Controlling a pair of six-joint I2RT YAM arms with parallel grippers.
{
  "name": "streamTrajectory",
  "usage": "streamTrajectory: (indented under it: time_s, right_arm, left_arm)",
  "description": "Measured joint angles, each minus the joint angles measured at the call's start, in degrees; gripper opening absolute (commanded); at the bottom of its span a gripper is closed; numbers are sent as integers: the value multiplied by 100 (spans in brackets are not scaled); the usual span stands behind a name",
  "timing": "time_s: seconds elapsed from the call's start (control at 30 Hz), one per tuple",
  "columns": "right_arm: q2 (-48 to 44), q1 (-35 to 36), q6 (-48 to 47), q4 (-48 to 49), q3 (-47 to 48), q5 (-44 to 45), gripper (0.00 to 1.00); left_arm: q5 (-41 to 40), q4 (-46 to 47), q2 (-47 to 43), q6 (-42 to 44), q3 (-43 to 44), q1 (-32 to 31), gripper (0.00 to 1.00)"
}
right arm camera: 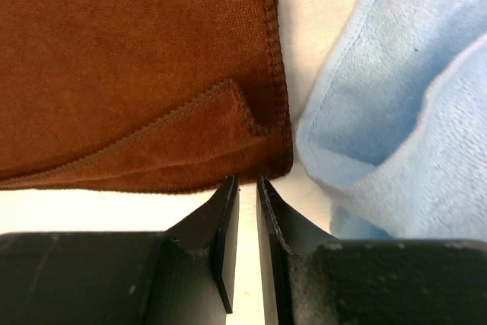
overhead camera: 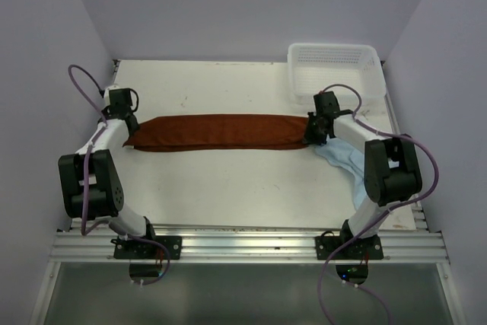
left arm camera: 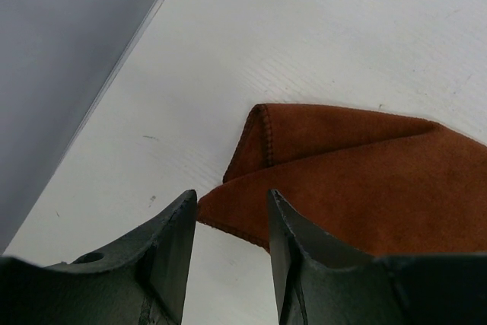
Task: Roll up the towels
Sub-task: Fold the towel
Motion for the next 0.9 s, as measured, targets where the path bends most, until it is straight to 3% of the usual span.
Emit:
streamTrajectory:
  time_s: [0.3, 0.7, 0.9]
  right_arm:
    - [-199, 192, 20, -157, 964, -20, 20]
    - [1272, 723, 74, 212, 1561, -48, 12]
    - [1451, 706, 66, 251, 1510, -37, 9]
  left_arm:
    - [297, -46, 260, -142, 175, 208, 44]
    - [1220, -28, 887, -457, 372, 546, 41]
    - [1491, 66, 1021, -468, 398, 673, 40]
